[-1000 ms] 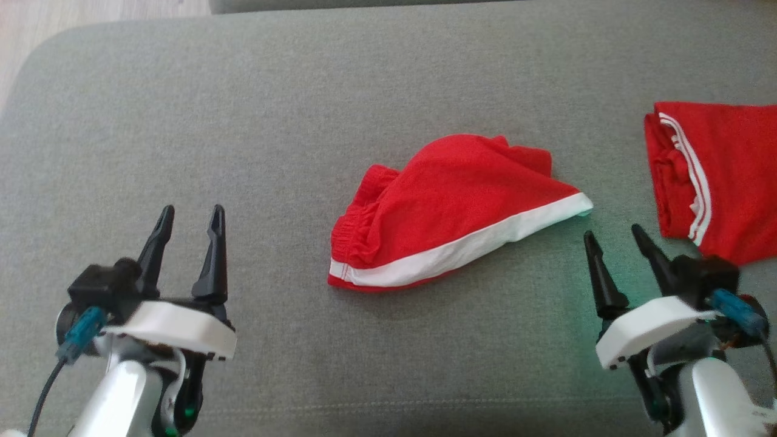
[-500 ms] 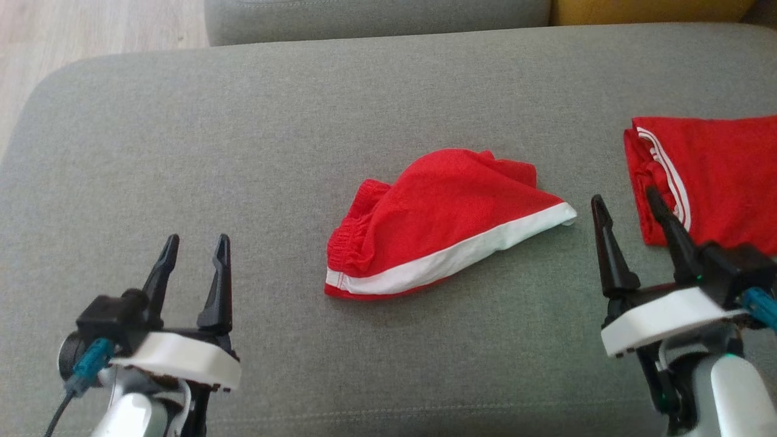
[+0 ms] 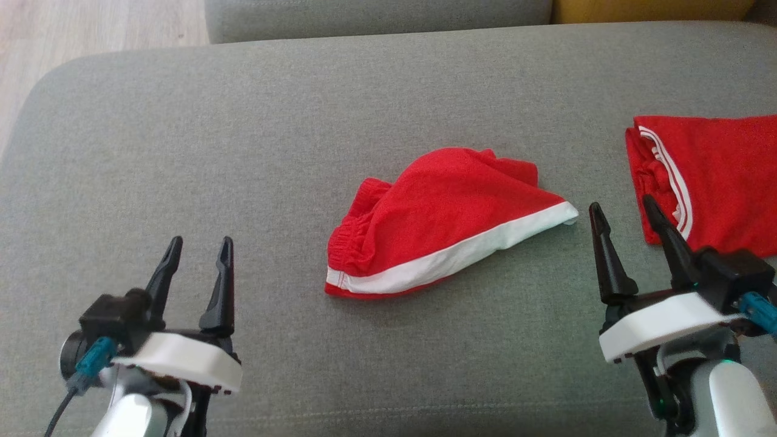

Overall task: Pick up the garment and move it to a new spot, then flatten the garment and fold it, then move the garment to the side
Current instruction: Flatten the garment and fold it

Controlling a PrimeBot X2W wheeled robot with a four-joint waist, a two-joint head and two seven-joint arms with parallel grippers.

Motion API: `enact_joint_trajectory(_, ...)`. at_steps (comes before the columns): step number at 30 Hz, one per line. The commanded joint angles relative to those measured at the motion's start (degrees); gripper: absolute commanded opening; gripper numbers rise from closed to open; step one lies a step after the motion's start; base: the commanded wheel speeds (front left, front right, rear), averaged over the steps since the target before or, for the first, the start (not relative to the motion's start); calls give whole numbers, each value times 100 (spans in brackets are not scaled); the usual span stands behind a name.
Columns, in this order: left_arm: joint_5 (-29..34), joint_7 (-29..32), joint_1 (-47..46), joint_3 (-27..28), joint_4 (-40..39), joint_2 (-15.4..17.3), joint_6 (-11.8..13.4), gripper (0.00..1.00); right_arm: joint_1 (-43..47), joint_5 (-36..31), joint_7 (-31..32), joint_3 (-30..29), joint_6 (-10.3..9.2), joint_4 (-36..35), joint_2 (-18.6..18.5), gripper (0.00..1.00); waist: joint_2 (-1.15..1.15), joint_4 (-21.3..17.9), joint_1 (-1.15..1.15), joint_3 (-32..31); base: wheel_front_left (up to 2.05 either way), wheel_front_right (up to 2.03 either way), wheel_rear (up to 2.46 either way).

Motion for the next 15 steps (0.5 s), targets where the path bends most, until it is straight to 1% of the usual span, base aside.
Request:
enact_joint_trajectory(1, -18, 11, -324, 189, -152, 150, -39, 100, -156, 40, 3, 138, -5, -208, -11, 100, 0, 7, 0, 13, 0, 0, 0)
enact_joint_trajectory(5, -1, 130, -557, -7, -102, 107, -188, 100, -181, 50, 6, 141, -5, -209, -7, 100, 0, 27, 0, 77, 0, 0, 0)
enact_joint_trajectory(8, -67, 321, -812, -267, 106, -12, -423, 100, -217, 72, 9, 177, -5, -197, -5, 100, 0, 24, 0, 155, 0, 0, 0)
enact_joint_trajectory(12, -331, 586, -1094, -581, 576, -290, -790, 100, -297, 102, 3, 290, -5, -152, -3, 100, 0, -68, 0, 273, 0, 0, 0)
enact_joint_trajectory(15, -482, 679, -1226, -722, 977, -449, -986, 100, -341, 121, -8, 333, -5, -104, -2, 100, 0, -155, 0, 360, 0, 0, 0)
